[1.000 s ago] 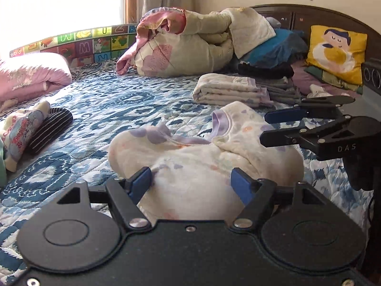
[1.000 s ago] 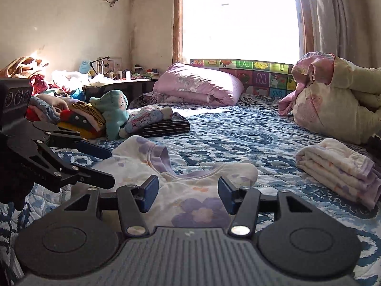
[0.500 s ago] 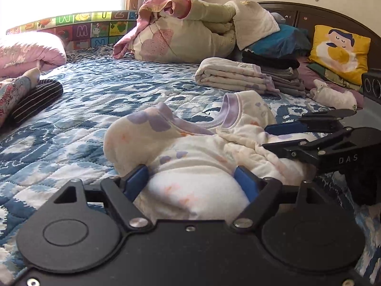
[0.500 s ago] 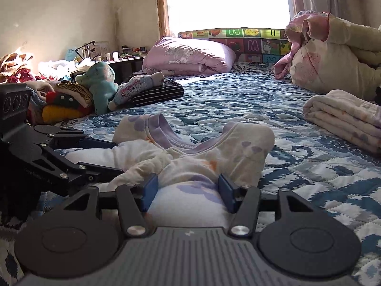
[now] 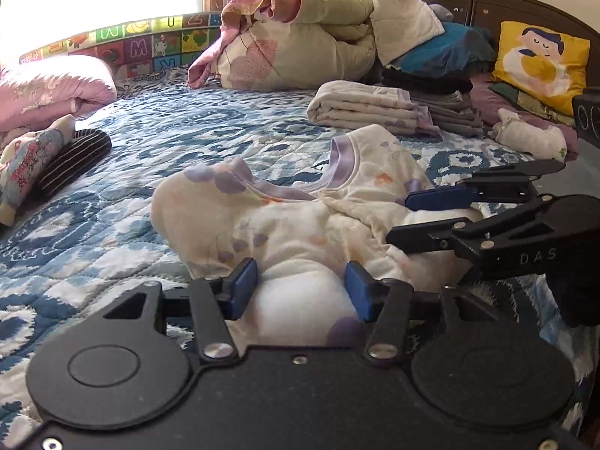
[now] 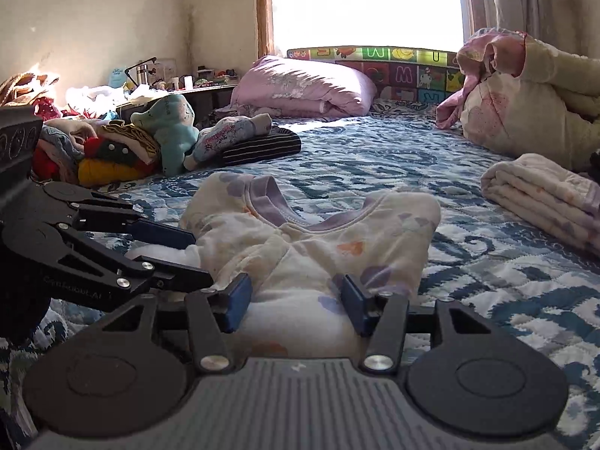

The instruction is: Fold clothes

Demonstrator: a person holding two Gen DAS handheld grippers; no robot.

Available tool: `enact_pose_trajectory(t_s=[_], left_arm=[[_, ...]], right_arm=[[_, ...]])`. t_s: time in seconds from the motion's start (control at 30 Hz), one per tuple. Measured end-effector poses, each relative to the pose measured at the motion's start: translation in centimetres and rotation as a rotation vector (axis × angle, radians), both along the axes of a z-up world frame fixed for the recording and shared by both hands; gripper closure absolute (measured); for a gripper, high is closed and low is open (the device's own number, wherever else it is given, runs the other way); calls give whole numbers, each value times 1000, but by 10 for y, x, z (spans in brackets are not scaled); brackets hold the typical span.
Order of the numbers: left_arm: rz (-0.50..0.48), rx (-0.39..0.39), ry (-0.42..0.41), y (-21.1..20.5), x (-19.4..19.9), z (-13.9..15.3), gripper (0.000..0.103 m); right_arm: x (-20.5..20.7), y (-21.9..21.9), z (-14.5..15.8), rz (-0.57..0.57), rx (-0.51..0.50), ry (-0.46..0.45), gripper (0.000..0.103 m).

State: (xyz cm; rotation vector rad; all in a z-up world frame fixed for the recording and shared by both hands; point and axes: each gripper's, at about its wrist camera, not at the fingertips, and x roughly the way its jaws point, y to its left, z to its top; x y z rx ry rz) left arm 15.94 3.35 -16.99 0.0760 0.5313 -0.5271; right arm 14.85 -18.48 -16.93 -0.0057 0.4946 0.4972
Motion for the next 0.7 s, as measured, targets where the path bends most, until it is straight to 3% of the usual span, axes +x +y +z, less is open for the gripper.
enact_pose_trajectory(t_s=[0.27, 0.37, 0.43, 0.53, 0.6, 0.7], left_arm=[[-3, -31, 52, 1, 7, 8, 48], [-6, -66, 85, 2, 3, 29, 33], [30, -130, 64, 8, -6, 45, 30], [121, -258, 64, 24, -16, 58, 27], [186, -336, 90, 36, -18, 56, 27], [279, -442, 181, 52, -15, 41, 27]], right_arm=[[9, 0, -6, -12, 38, 45, 48], [5, 0, 10, -10, 22, 60, 48], [-3, -10, 24, -47, 71, 40, 43], [-15, -30, 36, -163, 140, -21, 15], [-9, -45, 33, -198, 193, 35, 14], [8, -67, 17, -273, 336, 198, 15]])
